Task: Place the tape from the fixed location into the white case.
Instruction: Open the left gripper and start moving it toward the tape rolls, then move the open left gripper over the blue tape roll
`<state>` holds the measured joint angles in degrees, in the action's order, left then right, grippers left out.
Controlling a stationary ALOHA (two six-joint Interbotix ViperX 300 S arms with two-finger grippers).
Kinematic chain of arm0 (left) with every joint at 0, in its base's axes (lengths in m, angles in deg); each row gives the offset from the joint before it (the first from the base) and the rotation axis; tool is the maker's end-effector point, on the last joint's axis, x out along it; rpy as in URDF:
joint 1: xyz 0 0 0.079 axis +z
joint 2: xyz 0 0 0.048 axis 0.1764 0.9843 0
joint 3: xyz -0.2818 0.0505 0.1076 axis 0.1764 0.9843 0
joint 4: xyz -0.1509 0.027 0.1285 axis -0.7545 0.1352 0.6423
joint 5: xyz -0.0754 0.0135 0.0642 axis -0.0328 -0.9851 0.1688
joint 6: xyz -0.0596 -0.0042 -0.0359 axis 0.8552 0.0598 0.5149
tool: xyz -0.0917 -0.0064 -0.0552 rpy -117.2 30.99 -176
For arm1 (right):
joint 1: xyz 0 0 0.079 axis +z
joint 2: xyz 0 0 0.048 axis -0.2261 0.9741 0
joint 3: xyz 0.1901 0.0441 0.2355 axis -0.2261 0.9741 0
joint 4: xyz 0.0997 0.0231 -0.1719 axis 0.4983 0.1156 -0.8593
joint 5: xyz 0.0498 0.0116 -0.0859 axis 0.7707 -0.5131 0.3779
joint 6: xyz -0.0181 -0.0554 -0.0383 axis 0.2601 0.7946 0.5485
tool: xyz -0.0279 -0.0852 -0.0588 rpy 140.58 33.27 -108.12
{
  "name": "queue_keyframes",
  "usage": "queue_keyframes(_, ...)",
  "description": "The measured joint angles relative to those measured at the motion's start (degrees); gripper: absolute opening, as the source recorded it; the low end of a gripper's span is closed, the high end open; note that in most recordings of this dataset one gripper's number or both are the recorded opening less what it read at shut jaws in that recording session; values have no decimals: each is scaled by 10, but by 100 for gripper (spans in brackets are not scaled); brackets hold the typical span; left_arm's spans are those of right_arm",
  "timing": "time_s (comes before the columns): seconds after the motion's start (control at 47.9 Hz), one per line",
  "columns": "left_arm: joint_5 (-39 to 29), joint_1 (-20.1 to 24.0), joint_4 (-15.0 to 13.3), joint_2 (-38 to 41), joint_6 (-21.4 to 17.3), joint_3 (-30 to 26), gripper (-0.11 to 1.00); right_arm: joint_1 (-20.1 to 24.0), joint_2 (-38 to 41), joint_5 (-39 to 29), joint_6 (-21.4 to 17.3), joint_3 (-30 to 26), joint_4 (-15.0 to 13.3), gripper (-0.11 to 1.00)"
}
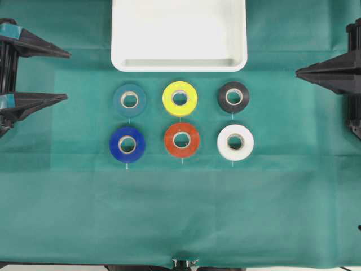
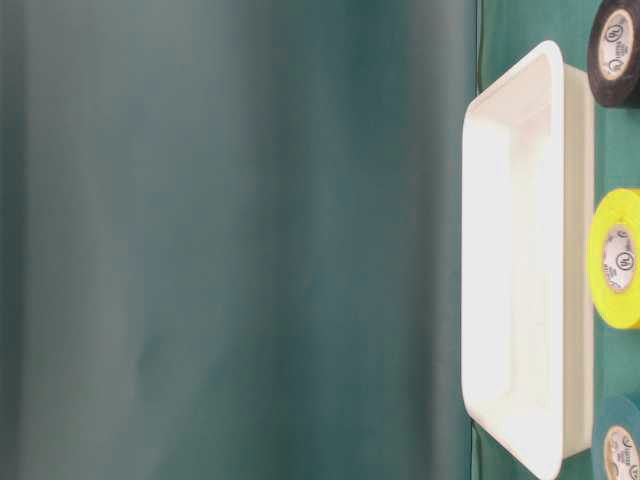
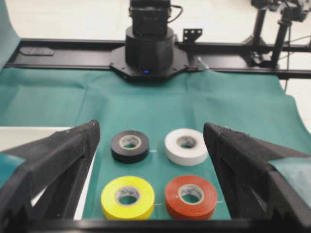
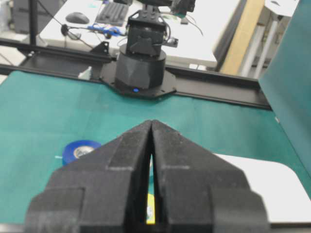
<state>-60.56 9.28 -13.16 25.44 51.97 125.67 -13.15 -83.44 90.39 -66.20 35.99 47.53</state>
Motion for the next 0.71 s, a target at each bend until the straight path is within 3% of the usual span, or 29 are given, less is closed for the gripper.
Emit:
queue_keyframes(0.418, -2, -88, 0, -1, -1, -5, 97, 0, 9, 1, 0, 0, -1, 0)
queue_keyframes(0.71, -12, -98, 0, -1, 0, -7, 97, 0, 10, 1, 0, 0, 0, 0)
